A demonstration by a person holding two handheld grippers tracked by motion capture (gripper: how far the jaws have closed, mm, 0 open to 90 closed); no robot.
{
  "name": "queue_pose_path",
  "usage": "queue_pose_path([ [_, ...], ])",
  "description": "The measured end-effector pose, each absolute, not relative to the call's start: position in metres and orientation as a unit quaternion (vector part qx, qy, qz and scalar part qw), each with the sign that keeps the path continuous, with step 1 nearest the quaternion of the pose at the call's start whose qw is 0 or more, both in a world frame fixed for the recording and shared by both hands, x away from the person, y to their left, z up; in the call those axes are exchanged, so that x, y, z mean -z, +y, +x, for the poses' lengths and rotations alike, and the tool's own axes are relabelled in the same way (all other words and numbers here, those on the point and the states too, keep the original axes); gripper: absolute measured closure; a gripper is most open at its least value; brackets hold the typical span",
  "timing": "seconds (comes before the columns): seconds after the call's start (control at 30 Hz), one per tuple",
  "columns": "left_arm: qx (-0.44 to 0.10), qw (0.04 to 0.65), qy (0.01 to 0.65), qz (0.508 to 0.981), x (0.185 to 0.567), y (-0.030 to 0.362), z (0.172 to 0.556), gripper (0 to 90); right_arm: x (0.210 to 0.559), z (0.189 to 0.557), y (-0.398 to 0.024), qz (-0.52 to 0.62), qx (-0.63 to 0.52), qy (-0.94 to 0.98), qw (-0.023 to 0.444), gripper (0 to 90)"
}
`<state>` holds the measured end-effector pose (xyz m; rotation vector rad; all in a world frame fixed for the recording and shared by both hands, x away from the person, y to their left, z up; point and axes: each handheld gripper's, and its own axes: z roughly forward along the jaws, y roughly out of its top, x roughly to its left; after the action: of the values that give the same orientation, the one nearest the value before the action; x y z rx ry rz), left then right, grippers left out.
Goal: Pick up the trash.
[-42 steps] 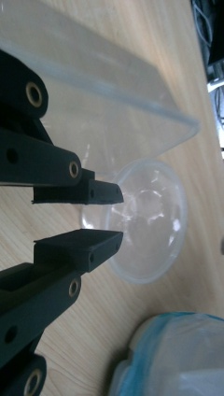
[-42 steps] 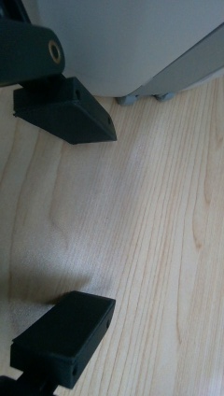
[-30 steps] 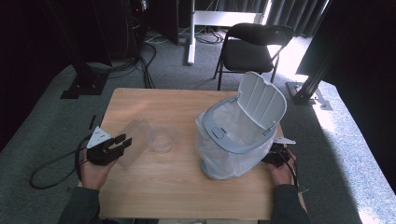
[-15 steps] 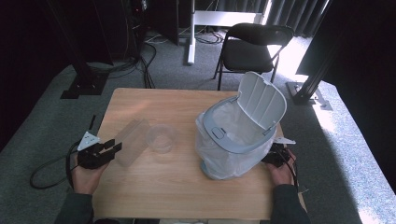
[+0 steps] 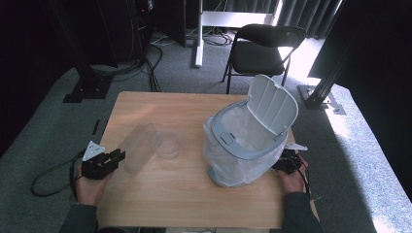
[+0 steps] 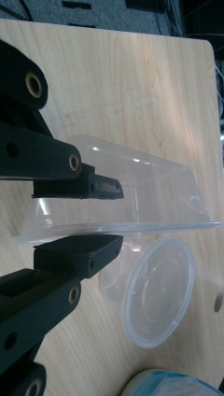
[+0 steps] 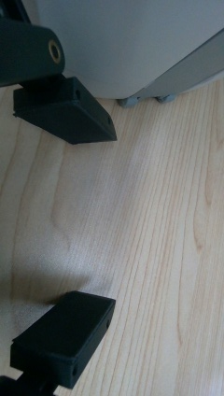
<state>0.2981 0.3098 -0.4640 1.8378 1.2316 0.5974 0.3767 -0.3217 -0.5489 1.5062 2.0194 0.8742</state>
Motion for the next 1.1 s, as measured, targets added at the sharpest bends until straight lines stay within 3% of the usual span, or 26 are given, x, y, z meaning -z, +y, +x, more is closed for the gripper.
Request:
queue_pose_path([
  [0.7,-0.247,0.389,0.487,0.742,0.463,0.306,0.308,83.9,0.549,0.377,-0.322,0.548,-0.319,0.736,0.236,16.2],
  [1.1,-0.257,0.399,0.485,0.735,0.457,0.309,0.329,85.5,0.549,0.376,-0.322,0.548,-0.319,0.736,0.236,16.2],
])
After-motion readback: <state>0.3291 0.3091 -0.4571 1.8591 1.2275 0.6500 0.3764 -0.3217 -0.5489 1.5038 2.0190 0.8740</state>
